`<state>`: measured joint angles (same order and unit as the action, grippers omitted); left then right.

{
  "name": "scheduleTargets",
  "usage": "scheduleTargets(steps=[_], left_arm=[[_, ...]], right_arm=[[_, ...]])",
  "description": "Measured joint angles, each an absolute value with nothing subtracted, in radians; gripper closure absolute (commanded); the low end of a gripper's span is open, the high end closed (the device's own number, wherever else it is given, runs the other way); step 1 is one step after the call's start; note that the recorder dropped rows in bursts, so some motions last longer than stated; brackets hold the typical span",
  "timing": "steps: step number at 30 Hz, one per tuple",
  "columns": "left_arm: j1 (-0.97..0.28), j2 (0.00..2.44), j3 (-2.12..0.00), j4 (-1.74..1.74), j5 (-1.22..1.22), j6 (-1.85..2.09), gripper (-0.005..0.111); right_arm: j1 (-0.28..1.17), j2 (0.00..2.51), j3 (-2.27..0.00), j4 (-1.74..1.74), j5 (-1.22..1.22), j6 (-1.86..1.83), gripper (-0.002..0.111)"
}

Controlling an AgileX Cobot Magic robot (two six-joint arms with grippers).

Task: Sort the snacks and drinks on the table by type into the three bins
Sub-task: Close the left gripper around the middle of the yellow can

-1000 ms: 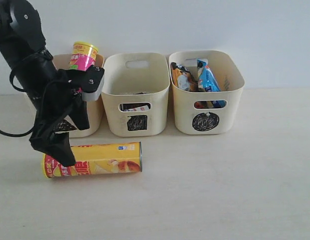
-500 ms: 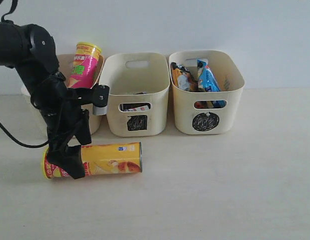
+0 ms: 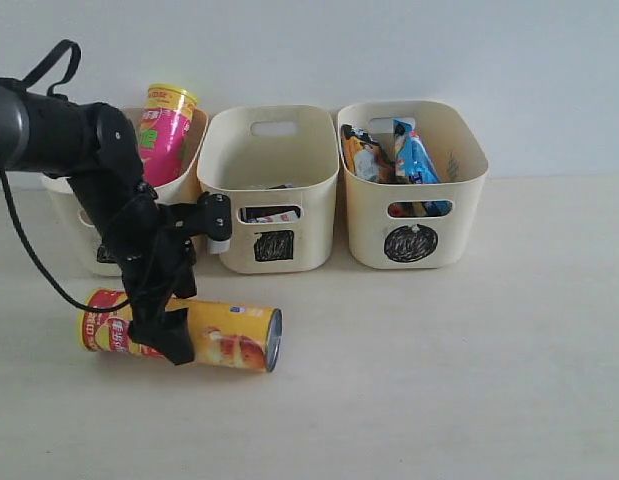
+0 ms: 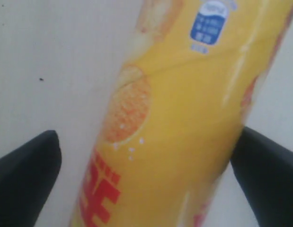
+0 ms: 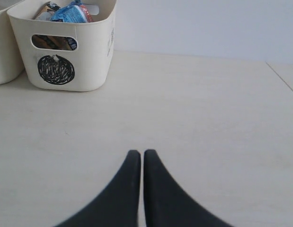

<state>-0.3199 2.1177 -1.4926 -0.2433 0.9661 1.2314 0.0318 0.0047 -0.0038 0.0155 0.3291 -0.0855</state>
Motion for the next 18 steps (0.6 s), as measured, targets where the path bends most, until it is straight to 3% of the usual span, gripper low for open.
scheduleTargets(steps=[5,7,9,12,18], left_arm=[[-0.320,2.161,-1.493,-0.216,0.938,1.231,0.025],[-0.320,2.174,-1.493,-0.201,0.931,1.231,0.033],[-0.320,2.180,-1.493,-0.196,0.926,1.231,0.054],[-0.320,2.179,-1.493,-0.193,0.919,1.234,0.101],[-0.320,2.101,-1.493,-0.190,0.966,1.250,0.102]], right_arm=[[0.032,0.005,-0.004,0.016,0.329,-0.086,0.108],[0.032,0.005,-0.004,0.016,0.329,-0.086,0.108],[0.032,0.005,-0.004,0.016,0.329,-0.086,0.108],[0.032,0.005,-0.004,0.016,0.329,-0.086,0.108],[0.032,0.005,-0.004,0.016,0.329,-0.086,0.108]])
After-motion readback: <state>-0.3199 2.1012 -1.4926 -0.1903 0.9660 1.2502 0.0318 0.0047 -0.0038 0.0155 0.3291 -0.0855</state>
